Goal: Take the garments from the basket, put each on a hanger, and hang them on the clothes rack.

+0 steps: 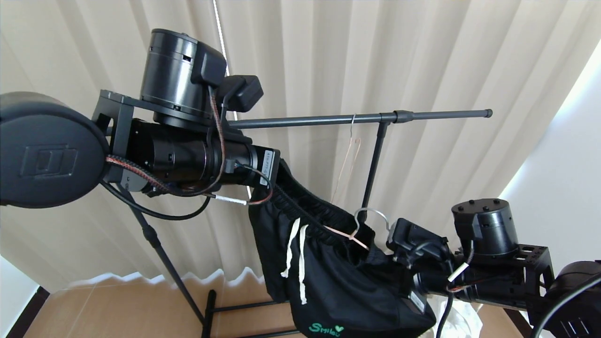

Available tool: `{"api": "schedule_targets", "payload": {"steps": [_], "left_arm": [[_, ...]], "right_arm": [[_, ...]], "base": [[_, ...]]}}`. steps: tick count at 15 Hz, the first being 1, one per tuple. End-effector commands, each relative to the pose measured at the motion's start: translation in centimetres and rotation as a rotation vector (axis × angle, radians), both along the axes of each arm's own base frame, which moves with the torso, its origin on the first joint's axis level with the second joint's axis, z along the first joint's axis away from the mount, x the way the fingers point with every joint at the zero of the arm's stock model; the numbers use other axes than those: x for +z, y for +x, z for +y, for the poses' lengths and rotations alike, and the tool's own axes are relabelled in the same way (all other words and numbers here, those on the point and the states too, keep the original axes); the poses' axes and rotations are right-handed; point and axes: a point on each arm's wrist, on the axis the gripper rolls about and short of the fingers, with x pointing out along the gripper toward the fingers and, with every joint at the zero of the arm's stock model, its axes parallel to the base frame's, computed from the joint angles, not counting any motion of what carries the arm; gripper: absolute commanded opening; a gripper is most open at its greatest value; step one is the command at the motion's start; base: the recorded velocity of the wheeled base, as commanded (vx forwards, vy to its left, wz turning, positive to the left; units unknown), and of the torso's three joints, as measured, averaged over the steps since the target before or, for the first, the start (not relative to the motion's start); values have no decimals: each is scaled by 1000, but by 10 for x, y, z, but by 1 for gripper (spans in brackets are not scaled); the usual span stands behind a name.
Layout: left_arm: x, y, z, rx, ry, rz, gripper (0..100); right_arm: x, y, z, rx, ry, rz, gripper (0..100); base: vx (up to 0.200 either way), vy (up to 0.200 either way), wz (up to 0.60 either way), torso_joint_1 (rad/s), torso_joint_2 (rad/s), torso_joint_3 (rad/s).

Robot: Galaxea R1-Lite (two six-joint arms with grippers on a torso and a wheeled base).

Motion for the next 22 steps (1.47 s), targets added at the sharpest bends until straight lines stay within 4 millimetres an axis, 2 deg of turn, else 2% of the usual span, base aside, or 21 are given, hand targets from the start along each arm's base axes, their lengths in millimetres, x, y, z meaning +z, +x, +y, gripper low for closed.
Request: {"api": "schedule_targets", "payload": {"steps": [1,7,14,18,22], "left_arm": [[-13,-8,-4,-30,43,33,0],[-40,-23,-13,-92,119,96,0],[-63,-55,-24,-186,176,161,0],[-72,-55,-35,-166,142,213,0],[-86,-43,-51,-82,63,271,0]], "right_arm": [[10,9,6,-60,90,26,0],[19,14,9,-83,186,-16,0],[26,19,12,-120,312,-34,0],[28,17,12,-97,341,-49,0],[29,12,9,-45,386,-83,0]], "base": [[0,0,0,0,0,0],[0,0,0,0,0,0],[0,0,0,0,0,0],[0,0,0,0,0,0],[0,0,0,0,0,0]]}}
